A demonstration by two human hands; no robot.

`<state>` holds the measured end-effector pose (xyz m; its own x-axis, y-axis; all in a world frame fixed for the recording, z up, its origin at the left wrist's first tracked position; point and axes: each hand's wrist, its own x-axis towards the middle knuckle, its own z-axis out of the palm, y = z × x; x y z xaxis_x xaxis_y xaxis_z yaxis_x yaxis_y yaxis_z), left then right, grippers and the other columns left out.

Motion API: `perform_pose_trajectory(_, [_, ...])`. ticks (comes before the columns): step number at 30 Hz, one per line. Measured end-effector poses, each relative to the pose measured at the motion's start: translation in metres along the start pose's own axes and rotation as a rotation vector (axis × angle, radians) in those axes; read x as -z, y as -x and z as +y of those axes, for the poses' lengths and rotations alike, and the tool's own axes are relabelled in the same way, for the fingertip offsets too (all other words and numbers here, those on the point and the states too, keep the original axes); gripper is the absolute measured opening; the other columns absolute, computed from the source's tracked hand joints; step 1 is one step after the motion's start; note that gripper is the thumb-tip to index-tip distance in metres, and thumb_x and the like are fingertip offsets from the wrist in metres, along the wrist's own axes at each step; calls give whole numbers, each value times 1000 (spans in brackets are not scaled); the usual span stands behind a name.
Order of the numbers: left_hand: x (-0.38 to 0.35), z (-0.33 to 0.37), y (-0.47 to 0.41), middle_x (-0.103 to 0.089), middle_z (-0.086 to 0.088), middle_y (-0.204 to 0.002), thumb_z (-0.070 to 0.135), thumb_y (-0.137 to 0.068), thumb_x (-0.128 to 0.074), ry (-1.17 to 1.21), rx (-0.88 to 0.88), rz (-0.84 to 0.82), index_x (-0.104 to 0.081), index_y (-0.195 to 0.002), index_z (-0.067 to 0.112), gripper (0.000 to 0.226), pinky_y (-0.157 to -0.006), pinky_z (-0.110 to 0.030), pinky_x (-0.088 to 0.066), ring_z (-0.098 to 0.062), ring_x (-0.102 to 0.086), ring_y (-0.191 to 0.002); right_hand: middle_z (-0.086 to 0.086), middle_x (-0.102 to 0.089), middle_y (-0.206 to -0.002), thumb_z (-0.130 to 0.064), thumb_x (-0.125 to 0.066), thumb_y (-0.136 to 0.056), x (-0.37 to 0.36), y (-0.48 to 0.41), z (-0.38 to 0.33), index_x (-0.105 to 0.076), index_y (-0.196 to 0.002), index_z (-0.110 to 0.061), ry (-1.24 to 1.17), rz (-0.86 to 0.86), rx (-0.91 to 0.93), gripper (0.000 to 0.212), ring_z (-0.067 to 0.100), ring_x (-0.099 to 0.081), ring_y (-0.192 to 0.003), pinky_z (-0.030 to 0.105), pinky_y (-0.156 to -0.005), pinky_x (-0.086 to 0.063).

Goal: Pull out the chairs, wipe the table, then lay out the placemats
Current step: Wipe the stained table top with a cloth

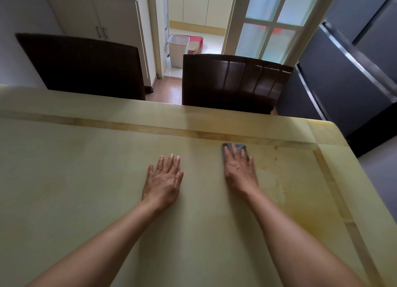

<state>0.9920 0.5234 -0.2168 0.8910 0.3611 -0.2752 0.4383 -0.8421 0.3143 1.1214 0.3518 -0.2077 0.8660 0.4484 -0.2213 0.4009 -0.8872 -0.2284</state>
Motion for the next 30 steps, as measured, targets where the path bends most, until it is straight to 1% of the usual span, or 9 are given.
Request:
perform_pose_trajectory(6, [17, -12, -41, 16, 7, -157, 42, -101, -9, -92, 2, 32, 11, -148, 28, 54, -118, -41, 11, -17, 18, -145, -1, 6, -161, -13, -22, -98, 7, 0, 50, -2, -153, -23, 55, 55, -181, 60, 28, 5, -148, 45, -119, 5])
perform_pose_trajectory(11, [8, -15, -51, 23, 11, -151, 47, -99, -10, -92, 17, 117, 15, -145, 31, 55, -117, -41, 12, -16, 18, -145, 3, 3, -161, -7, -27, -94, 2, -11, 27, -3, -153, -18, 17, 116, -333, 64, 32, 3, -147, 47, -118, 2])
perform_pose_trajectory(13, [6, -15, -51, 26, 12, -146, 48, -98, -11, -79, 8, 141, 15, -144, 32, 55, -118, -40, 11, -16, 18, -145, 3, 6, -161, -3, -29, -92, -1, -20, 3, -1, -153, -18, -6, 100, -291, 69, 32, 6, -147, 47, -117, 5])
perform_pose_trajectory(17, [7, -17, -53, 26, 12, -144, 47, -99, -14, -51, 1, 148, 11, -147, 33, 56, -117, -39, 12, -15, 17, -145, -3, 11, -160, 1, -31, -89, -13, -41, -67, -1, -153, -22, -54, 30, -13, 75, 26, 16, -146, 44, -117, 10])
perform_pose_trajectory(20, [4, -18, -55, 24, 14, -146, 49, -95, -6, -50, -6, 167, 14, -144, 36, 55, -117, -39, 12, -14, 17, -145, -8, 9, -160, -12, -37, -95, -16, -63, -106, -4, -153, -25, -87, -60, 122, 68, 25, 18, -146, 43, -119, 9])
perform_pose_trajectory(22, [2, -18, -56, 25, 15, -145, 51, -87, 0, -52, -6, 173, 17, -141, 36, 59, -117, -39, 12, -14, 17, -145, -11, 9, -160, -19, -37, -98, -16, -79, -116, -6, -153, -27, -137, -118, 153, 63, 24, 19, -146, 43, -119, 10])
perform_pose_trajectory(24, [1, -19, -57, 25, 15, -144, 52, -83, 1, -50, -7, 179, 17, -141, 36, 62, -117, -39, 12, -12, 19, -144, -11, 8, -160, -21, -33, -99, -17, -90, -117, -6, -152, -29, -136, -108, 184, 60, 23, 19, -146, 42, -118, 11])
perform_pose_trajectory(27, [3, -21, -56, 26, 15, -145, 53, -83, 2, -50, -17, 175, 20, -137, 37, 59, -116, -38, 13, -8, 25, -136, -7, 8, -160, -13, -30, -96, -14, -95, -108, -4, -152, -26, -81, -43, 191, 63, 25, 16, -146, 41, -118, 11])
perform_pose_trajectory(30, [3, -21, -55, 26, 15, -146, 52, -83, 2, -57, -22, 176, 19, -138, 38, 59, -116, -37, 13, -8, 26, -135, -4, 9, -161, -3, -30, -90, -2, -100, -79, -2, -152, -27, -71, 10, 105, 72, 28, 14, -147, 43, -119, 7])
